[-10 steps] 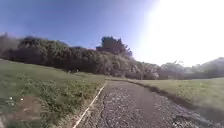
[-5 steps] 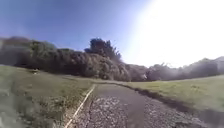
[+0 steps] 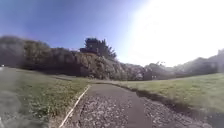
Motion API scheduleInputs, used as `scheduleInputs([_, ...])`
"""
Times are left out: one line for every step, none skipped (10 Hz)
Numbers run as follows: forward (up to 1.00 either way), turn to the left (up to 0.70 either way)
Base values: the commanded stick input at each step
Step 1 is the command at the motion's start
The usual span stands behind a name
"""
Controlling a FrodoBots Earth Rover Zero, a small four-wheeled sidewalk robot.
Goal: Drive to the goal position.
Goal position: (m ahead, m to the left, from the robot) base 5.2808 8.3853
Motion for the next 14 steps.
scheduleInputs([0.50,0.00])
scheduleInputs([0.50,0.00])
scheduleInputs([0.50,0.00])
scheduleInputs([0.50,0.00])
scheduleInputs([0.50,0.00])
scheduleInputs([0.50,0.00])
scheduleInputs([0.50,0.00])
scheduleInputs([0.50,0.00])
scheduleInputs([0.50,0.00])
scheduleInputs([0.50,0.00])
scheduleInputs([0.50,0.00])
scheduleInputs([0.50,0.00])
scheduleInputs([0.50,0.08])
scheduleInputs([0.50,0.24])
